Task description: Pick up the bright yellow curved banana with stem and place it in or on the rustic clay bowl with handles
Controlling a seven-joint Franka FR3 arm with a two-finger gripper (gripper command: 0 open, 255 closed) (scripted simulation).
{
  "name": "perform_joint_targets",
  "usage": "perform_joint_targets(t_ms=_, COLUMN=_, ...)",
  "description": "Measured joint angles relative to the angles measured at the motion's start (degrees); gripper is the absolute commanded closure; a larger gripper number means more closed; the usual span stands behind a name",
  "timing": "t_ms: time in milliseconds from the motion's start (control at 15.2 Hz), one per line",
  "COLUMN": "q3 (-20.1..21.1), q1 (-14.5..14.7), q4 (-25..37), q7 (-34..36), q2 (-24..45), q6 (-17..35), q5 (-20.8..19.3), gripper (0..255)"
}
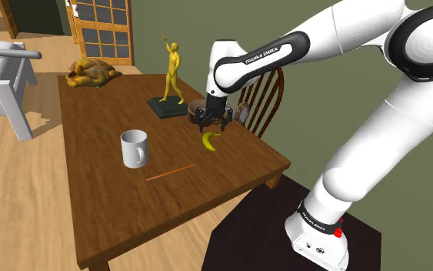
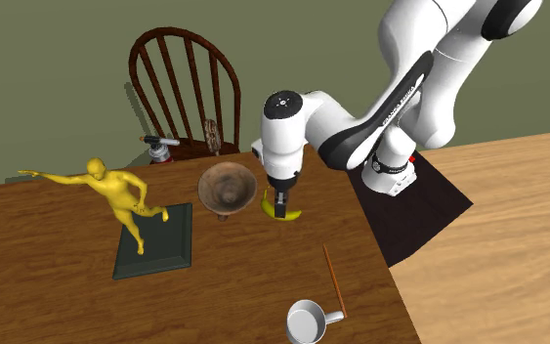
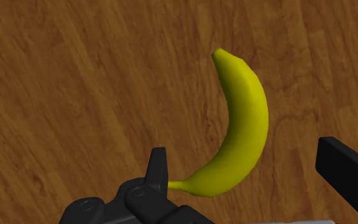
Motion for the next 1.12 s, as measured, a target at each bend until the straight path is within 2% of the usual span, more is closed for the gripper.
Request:
perform_joint_targets(t_ms=264, q3=0.5, q1=-0.1, q4=1.8, q7=3.2, q2=5.1, q6=3.4, q5=-1.1, gripper=0)
perform_joint_targets(t_ms=594, q3=0.5, q1=-0.1, q4=0.3, q7=3.7, q2=7.5, q6=7.3, q5=-1.6, gripper=0)
perform_joint_targets(t_ms=990, q3=0.5, q1=-0.1, q4=0.0, q7=3.8, q2=7.9, q6=8.0, q5=-1.7, gripper=0)
perform_joint_targets(t_ms=1056, q3=0.5, q1=-0.1, q4=0.0, q7=3.8, q2=7.9, q6=8.0, q5=-1.7, gripper=255)
perform_joint_targets(t_ms=1122, q3=0.5, q1=-0.1, q4=0.0, q7=3.8, q2=7.9, q6=8.0, q5=-1.7, gripper=255)
